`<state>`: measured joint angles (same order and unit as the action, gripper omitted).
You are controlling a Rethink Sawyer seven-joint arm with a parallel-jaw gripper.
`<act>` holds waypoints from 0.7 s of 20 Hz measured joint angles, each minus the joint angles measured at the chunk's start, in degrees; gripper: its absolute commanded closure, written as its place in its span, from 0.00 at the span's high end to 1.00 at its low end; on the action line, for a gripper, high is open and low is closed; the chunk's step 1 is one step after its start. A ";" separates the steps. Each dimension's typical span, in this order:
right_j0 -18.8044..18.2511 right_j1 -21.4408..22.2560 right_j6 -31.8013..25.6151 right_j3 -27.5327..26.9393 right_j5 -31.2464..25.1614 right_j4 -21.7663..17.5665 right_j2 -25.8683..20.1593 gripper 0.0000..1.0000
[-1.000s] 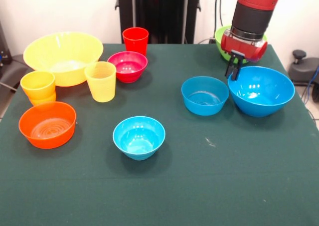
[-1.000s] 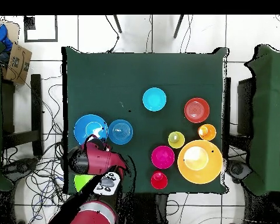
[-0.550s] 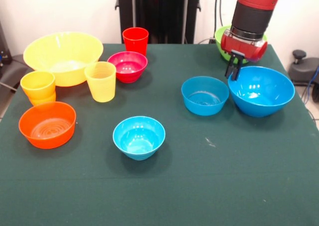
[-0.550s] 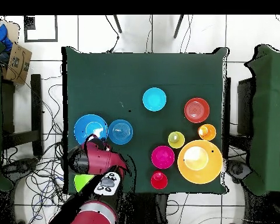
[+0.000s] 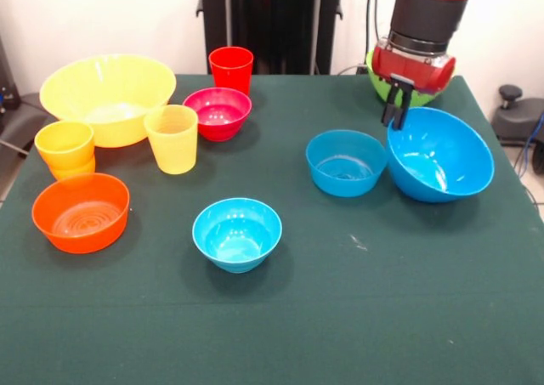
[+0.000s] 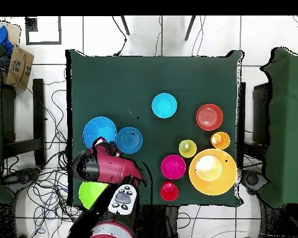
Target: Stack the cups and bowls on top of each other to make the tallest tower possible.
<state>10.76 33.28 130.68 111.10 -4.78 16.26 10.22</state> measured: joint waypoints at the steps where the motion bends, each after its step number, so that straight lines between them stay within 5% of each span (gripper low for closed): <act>1: -0.42 0.46 0.00 -0.03 -0.41 0.00 0.00 0.00; 14: -3.38 4.41 0.00 -0.75 -6.62 -0.04 0.02 0.00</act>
<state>7.38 37.69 130.68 110.35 -11.41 16.22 10.24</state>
